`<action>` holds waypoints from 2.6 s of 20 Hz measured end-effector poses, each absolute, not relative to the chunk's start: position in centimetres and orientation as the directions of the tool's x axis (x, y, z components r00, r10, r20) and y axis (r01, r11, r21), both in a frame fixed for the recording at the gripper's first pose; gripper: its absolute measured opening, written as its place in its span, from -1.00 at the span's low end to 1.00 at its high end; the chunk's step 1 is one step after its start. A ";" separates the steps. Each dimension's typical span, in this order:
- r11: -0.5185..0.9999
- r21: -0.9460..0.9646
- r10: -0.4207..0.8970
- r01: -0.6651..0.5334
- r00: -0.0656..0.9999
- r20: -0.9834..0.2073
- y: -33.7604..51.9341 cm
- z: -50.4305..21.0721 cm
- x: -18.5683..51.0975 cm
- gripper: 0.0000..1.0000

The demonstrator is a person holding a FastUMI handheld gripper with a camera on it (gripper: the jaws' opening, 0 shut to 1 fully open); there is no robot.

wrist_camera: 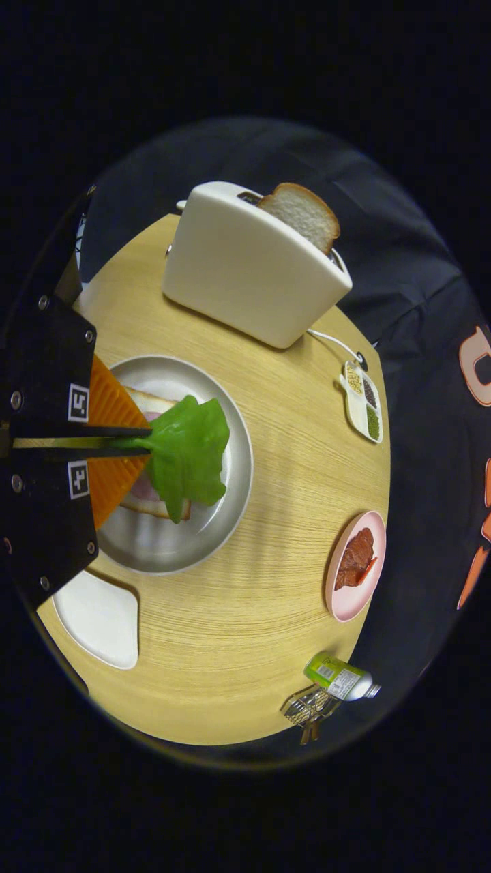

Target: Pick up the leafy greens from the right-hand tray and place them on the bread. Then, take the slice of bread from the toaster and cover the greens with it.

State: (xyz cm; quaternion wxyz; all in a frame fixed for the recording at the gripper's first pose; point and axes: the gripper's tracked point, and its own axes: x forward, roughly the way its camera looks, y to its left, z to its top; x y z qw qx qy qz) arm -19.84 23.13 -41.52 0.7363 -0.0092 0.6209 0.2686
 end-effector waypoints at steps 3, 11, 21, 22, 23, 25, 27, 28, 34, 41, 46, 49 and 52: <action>0.852 0.339 0.402 -0.398 0.082 -0.912 23.6 -41.8 -19.7 -0.77; 0.855 0.333 0.414 -0.398 0.136 -0.900 24.3 -39.9 -19.2 0.44; 0.810 0.361 0.510 -0.462 0.250 -0.823 31.8 -27.1 -13.5 0.98; 0.805 0.364 0.514 -0.469 0.245 -0.822 33.2 -26.0 -13.5 0.98; 0.797 0.373 0.524 -0.475 0.236 -0.818 34.5 -25.1 -13.2 0.97; 0.784 0.383 0.536 -0.488 0.222 -0.814 36.9 -23.7 -12.5 0.98; 0.778 0.384 0.538 -0.496 0.212 -0.816 39.1 -22.6 -11.8 0.96; 0.777 0.387 0.536 -0.497 0.200 -0.820 40.2 -22.3 -11.8 0.96; 0.793 0.378 0.494 -0.477 0.142 -0.858 45.2 -22.5 -11.9 0.94; 0.829 0.307 0.384 -0.468 0.077 -0.920 46.7 -25.0 -12.4 0.82; 0.854 0.251 0.299 -0.456 0.034 -0.954 45.6 -27.0 -13.3 0.51; 0.863 0.273 0.295 -0.426 -0.016 -0.956 45.8 -27.5 -14.4 0.02; 0.867 0.306 0.322 -0.393 -0.027 -0.946 46.5 -27.6 -14.6 -0.54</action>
